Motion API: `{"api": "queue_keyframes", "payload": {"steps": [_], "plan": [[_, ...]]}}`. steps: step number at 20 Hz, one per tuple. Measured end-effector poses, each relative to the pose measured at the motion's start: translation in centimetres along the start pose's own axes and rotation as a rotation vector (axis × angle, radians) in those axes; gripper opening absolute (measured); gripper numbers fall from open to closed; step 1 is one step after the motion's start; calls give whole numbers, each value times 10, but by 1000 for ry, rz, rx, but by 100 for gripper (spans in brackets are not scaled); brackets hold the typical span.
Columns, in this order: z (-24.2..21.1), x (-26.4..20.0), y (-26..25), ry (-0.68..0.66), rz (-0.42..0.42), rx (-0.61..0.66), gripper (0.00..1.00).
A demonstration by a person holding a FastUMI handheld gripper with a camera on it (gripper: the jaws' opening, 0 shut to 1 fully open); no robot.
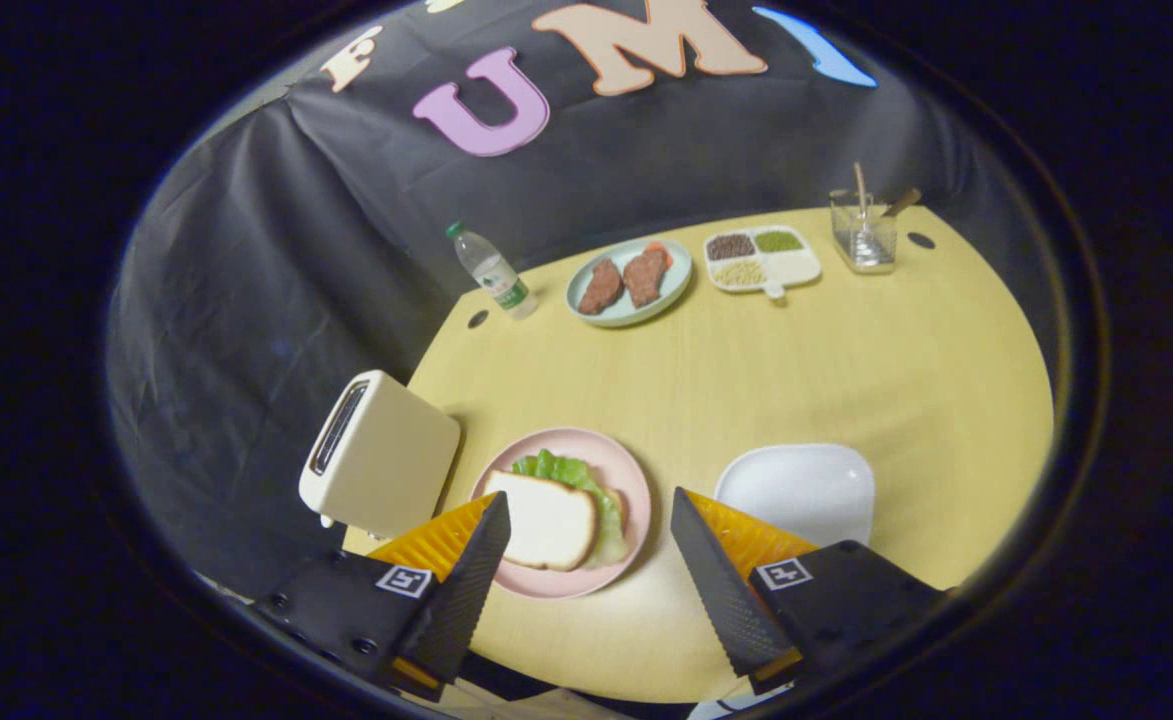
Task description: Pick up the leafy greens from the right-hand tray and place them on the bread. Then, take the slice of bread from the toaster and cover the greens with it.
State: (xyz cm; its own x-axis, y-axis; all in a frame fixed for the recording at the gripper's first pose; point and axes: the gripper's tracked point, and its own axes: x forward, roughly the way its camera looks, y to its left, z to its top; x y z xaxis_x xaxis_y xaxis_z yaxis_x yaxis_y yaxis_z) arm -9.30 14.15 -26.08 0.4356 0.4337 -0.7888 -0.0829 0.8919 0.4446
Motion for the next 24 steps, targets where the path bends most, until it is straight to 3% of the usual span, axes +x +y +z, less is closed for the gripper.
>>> {"api": "queue_keyframes", "payload": {"steps": [11, 20, 24], "plan": [[73, -100, -72, -380, -171, -152, 100], [134, -178, -94, -722, -300, -250, 100], [143, -197, -102, -779, -341, -285, 100]]}}
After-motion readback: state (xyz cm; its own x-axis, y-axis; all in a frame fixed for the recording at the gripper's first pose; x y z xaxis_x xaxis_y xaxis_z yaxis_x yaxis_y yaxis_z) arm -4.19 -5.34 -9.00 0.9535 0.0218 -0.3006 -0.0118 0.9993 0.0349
